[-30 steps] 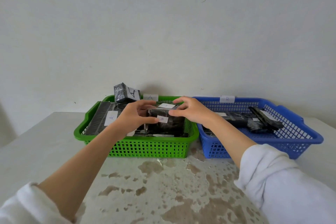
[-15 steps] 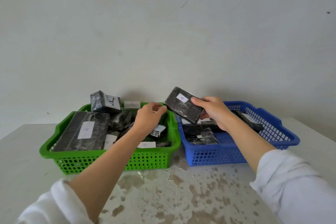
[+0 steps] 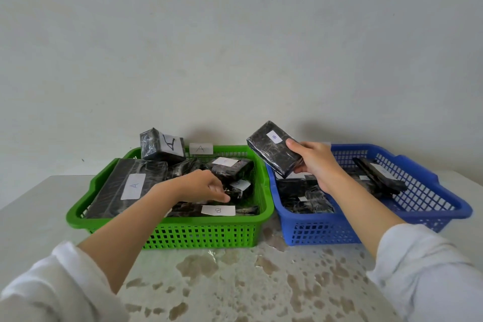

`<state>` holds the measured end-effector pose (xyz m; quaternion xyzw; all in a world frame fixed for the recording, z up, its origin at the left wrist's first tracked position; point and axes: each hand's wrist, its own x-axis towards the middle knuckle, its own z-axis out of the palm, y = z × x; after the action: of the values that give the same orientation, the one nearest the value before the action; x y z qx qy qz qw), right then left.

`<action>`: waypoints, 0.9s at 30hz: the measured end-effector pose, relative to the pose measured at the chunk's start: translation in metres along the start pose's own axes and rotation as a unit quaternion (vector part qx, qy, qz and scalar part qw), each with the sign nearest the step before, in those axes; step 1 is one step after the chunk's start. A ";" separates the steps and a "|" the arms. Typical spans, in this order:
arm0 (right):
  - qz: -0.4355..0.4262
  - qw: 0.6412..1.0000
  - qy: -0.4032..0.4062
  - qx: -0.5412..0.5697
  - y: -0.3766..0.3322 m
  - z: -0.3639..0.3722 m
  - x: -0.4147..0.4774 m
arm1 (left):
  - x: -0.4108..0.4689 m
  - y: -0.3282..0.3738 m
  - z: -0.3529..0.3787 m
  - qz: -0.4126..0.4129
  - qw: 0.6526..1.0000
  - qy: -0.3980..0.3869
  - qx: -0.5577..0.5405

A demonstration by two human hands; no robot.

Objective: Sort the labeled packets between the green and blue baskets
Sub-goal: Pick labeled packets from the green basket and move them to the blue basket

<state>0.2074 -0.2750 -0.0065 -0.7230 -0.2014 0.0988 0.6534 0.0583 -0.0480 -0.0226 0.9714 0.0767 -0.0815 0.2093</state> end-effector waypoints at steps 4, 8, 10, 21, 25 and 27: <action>-0.004 1.000 0.003 0.008 0.003 0.002 0.004 | -0.003 0.002 -0.013 -0.029 0.992 -0.125 0.007; -0.003 1.000 0.007 0.016 0.004 0.001 0.003 | -0.008 0.004 -0.016 -0.028 0.984 -0.174 -0.003; 0.001 1.000 0.008 0.021 0.003 0.001 0.001 | -0.007 0.005 -0.014 -0.028 0.987 -0.160 0.006; 0.016 0.998 0.044 0.049 -0.014 -0.024 -0.021 | -0.041 0.017 -0.054 0.030 0.976 0.073 -0.205; 0.006 0.993 0.107 0.052 -0.026 -0.054 -0.030 | -0.041 0.052 -0.057 0.044 0.921 0.215 -0.320; -0.005 0.987 0.153 0.046 -0.029 -0.076 -0.034 | -0.031 0.080 -0.051 0.054 0.885 0.264 -0.380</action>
<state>0.2029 -0.3568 0.0276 -0.6979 -0.0980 -0.0075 0.7094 0.0493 -0.1024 0.0609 0.8056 0.1016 0.2247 0.5387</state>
